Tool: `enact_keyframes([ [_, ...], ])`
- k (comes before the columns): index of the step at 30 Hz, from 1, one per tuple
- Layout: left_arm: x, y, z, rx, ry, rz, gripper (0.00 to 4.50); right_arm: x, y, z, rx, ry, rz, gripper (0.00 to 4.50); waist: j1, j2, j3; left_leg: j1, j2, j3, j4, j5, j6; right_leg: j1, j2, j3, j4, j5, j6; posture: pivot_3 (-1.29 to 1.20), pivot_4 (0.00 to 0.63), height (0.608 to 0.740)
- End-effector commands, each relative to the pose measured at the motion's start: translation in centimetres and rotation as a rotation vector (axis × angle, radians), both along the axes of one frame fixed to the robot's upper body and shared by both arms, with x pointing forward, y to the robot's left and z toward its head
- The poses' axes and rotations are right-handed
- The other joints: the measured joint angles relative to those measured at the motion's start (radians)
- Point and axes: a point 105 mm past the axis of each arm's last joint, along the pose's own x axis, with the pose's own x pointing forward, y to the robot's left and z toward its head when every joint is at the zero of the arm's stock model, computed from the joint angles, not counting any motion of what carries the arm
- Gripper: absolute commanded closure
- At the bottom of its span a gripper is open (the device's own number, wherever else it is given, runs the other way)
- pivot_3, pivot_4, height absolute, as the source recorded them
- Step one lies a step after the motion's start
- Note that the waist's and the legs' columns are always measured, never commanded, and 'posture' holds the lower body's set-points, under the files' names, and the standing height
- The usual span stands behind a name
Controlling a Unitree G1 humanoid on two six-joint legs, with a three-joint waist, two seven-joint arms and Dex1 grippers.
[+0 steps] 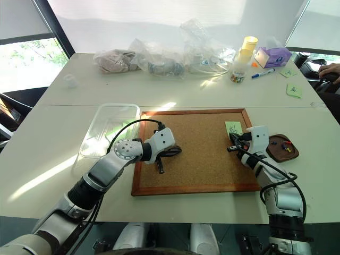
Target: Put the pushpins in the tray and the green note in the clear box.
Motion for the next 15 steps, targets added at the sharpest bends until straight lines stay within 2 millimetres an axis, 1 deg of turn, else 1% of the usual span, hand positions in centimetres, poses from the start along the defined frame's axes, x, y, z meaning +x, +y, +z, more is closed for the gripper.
enact_keyframes([
  [1,-0.2,1.7,-3.1,0.097,0.089,0.064,4.50,0.2,0.3,1.1,0.001,-0.044,0.009,4.46,0.000,0.000,0.000,0.000,0.000,0.000,0.000,0.000,0.000,0.000,0.000,0.000,0.000,0.000,0.000,0.00,0.150,0.740],
  [6,-0.1,1.9,-3.3,0.109,0.090,0.068,4.50,0.1,-0.1,1.6,-0.006,-0.071,-0.009,4.46,0.000,0.000,0.000,0.000,0.000,0.000,0.000,0.000,0.000,0.000,-0.001,-0.002,0.000,0.000,0.000,0.00,0.150,0.740],
  [10,0.1,2.2,-3.6,0.128,0.094,0.078,4.50,0.1,-0.9,2.8,-0.013,-0.120,-0.033,4.46,0.000,0.000,0.000,0.000,-0.001,0.001,-0.001,0.000,0.000,0.000,-0.004,-0.004,0.000,0.000,0.000,0.00,0.150,0.740],
  [15,0.1,2.3,-3.7,0.132,0.099,0.078,4.50,0.0,-1.3,3.7,-0.019,-0.156,-0.044,4.46,0.000,0.000,0.000,-0.001,-0.002,0.002,-0.001,0.000,0.000,-0.001,-0.006,-0.005,0.000,0.000,0.000,0.00,0.150,0.740],
])
